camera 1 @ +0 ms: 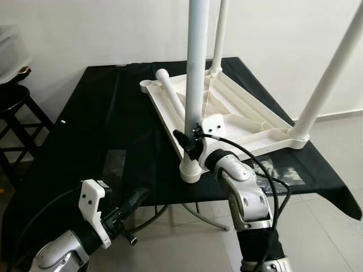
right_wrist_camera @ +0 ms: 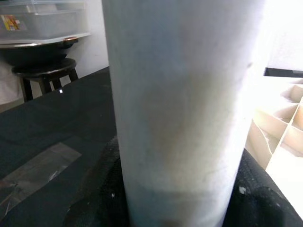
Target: Building children table
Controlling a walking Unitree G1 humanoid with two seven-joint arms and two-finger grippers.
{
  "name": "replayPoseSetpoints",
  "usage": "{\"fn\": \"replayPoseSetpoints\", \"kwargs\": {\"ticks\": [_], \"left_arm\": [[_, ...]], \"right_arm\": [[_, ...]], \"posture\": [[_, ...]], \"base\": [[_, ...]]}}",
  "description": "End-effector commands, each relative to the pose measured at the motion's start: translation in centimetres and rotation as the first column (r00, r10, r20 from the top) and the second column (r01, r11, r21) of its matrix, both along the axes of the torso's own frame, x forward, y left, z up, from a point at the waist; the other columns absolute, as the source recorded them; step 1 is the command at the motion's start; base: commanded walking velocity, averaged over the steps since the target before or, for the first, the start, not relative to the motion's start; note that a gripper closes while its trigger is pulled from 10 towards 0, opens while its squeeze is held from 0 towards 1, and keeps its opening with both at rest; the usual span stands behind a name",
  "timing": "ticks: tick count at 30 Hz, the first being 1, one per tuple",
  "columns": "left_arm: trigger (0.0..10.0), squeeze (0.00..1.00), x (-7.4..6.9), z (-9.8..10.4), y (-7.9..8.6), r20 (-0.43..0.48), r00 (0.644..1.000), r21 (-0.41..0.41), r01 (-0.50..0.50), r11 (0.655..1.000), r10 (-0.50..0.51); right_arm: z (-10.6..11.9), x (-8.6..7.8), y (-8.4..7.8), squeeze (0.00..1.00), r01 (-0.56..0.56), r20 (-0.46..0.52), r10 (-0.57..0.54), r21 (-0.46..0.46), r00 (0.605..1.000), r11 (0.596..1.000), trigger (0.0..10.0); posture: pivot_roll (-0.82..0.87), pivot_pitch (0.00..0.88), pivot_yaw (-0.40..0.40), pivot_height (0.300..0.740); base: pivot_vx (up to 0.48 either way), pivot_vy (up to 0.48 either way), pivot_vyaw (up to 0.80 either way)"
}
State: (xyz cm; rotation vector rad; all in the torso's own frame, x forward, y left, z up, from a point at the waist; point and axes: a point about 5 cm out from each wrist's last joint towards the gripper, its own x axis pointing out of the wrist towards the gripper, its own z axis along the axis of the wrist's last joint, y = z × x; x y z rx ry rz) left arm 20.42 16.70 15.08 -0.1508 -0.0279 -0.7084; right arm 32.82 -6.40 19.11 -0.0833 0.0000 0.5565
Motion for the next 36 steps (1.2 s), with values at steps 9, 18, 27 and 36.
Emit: {"fn": "replayPoseSetpoints", "kwargs": {"ticks": [9, 18, 27, 36], "left_arm": [[10.0, 0.00, 0.3, 0.1, 0.1, -0.004, 1.000, 0.001, -0.009, 1.000, 0.009], [10.0, 0.00, 0.4, 0.0, -0.3, 0.000, 1.000, -0.003, -0.009, 1.000, 0.009], [10.0, 0.00, 0.3, 0.1, -1.1, 0.005, 1.000, -0.023, -0.001, 1.000, 0.001], [10.0, 0.00, 0.1, 0.2, -1.3, 0.011, 1.000, -0.022, -0.006, 1.000, 0.006]], "right_arm": [[-0.4, 1.0, 0.0, 1.00, -0.108, -0.120, 0.102, -0.041, 0.988, 0.993, 10.0], [3.1, 1.9, -2.0, 0.37, -0.521, -0.011, 0.527, -0.164, 0.850, 0.838, 10.0], [3.5, 3.4, -3.6, 0.00, -0.715, -0.115, 0.706, -0.164, 0.699, 0.680, 10.0], [4.4, 4.0, -2.6, 0.00, -0.777, -0.072, 0.776, -0.124, 0.627, 0.617, 0.0]], "posture": [[0.04, 0.145, -0.009, 0.740], [0.04, 0.134, -0.015, 0.740], [0.04, 0.126, -0.035, 0.740], [0.05, 0.127, -0.041, 0.740]], "base": [[0.000, 0.000, 0.00], [0.000, 0.000, 0.00], [0.000, 0.000, 0.00], [0.000, 0.000, 0.00]]}}
